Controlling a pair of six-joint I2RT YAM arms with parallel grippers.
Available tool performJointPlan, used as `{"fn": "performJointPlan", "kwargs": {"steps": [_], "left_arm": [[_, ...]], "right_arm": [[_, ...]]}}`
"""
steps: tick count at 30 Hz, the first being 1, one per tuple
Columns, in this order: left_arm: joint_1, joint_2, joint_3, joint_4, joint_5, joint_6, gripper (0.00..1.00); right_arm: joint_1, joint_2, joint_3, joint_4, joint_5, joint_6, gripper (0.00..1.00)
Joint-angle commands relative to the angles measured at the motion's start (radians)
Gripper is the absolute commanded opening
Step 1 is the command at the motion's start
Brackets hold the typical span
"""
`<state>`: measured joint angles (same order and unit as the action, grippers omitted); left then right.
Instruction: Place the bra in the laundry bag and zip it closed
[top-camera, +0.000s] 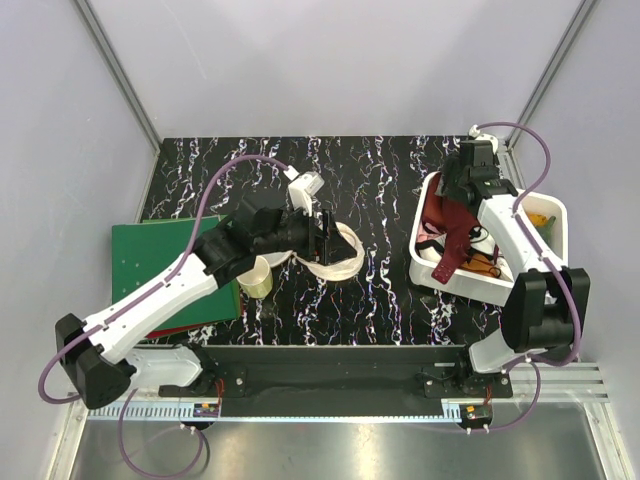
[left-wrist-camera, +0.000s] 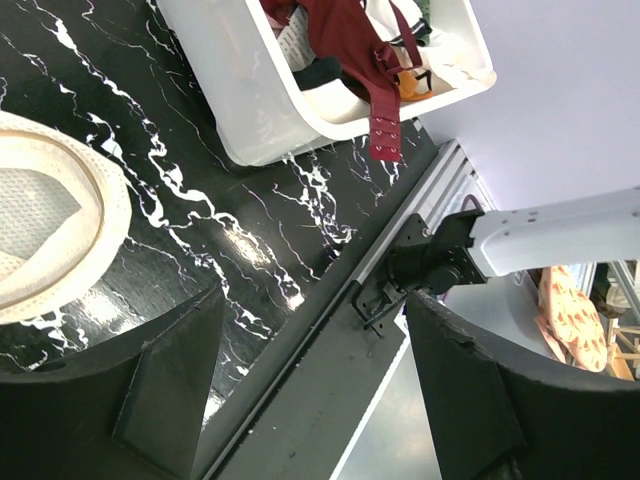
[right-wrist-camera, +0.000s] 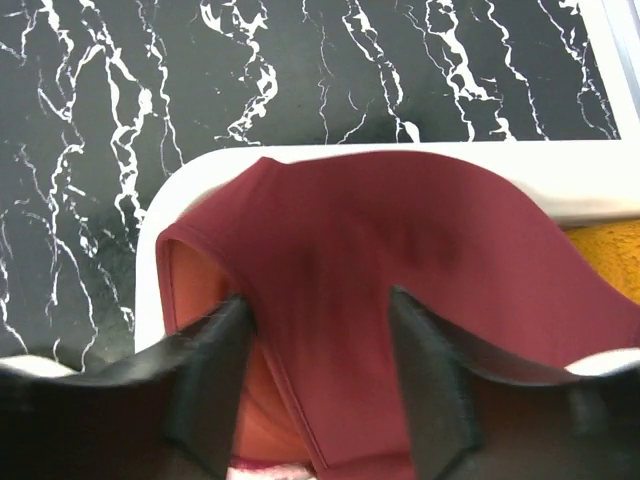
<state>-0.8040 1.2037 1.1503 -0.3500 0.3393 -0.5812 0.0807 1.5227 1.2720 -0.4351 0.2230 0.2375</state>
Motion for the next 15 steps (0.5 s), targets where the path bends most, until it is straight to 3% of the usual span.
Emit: {"fn": "performJointPlan", "kwargs": {"steps": [1,8,15], "left_arm": [[0.000,-0.042,-0.020,0.011,-0.013,-0.017,0.77],[-0.001,-0.035,0.015,-0.010,-0.010,0.018,0.81],[0.035,-0.030,0.132,-0.053,-0.003,0.122,0.93]], "right_arm": [[0.002,0.030,0.009,0.085,0.065,-0.018,0.54],[0.002,0.013,0.039,0.079,0.053,-0.055,0.01],[0.040,-0.183,0.157,-0.040,-0.099,-0.043,0.00]]}}
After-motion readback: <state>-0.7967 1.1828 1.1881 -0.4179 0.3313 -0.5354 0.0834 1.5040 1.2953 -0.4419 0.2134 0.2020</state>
